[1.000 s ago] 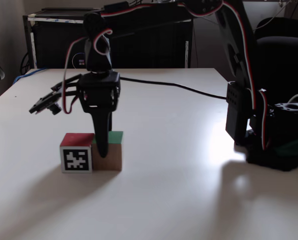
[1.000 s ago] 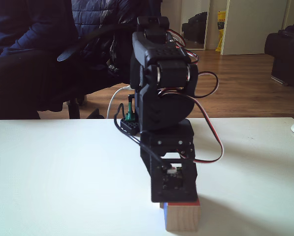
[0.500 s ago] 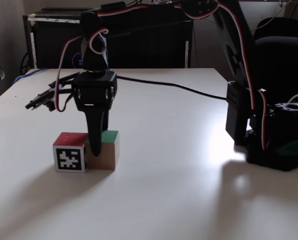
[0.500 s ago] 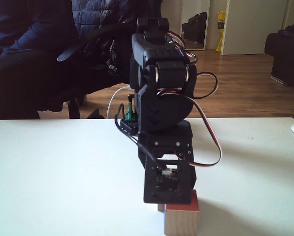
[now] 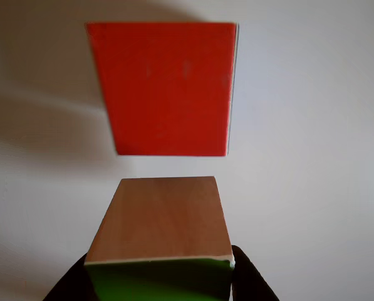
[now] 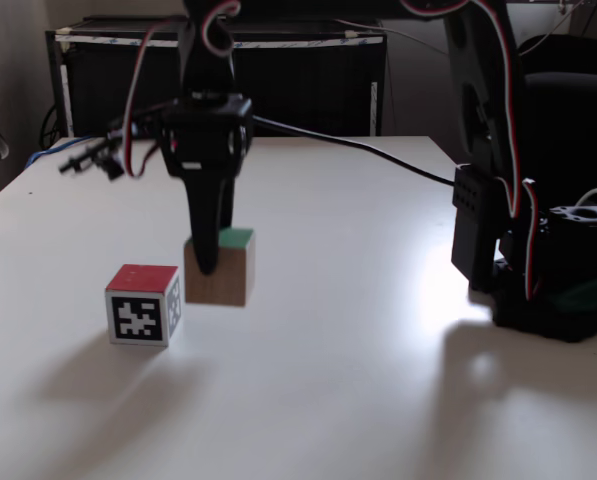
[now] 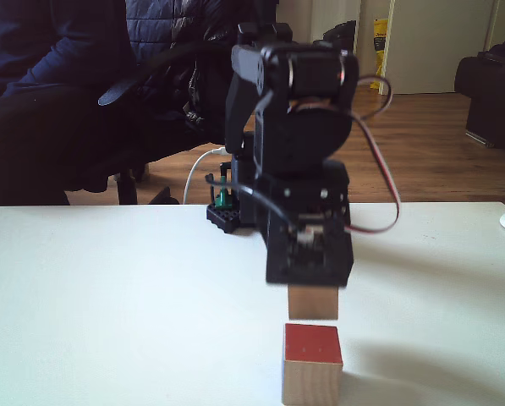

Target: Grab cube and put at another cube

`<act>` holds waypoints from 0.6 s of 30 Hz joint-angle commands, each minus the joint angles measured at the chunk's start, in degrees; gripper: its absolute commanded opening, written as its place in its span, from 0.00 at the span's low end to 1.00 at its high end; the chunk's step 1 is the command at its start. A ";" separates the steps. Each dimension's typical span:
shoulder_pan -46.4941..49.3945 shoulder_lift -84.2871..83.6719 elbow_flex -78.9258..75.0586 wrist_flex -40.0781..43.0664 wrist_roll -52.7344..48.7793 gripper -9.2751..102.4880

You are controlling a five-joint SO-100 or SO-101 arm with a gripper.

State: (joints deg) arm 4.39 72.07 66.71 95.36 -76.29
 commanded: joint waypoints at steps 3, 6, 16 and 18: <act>-0.88 4.66 -6.77 3.25 1.32 0.13; -0.88 3.78 -10.37 3.96 2.11 0.13; -0.53 -10.11 -29.00 8.09 6.06 0.13; -0.26 -12.22 -30.67 8.09 6.24 0.13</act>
State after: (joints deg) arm 4.04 60.56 40.96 103.10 -70.49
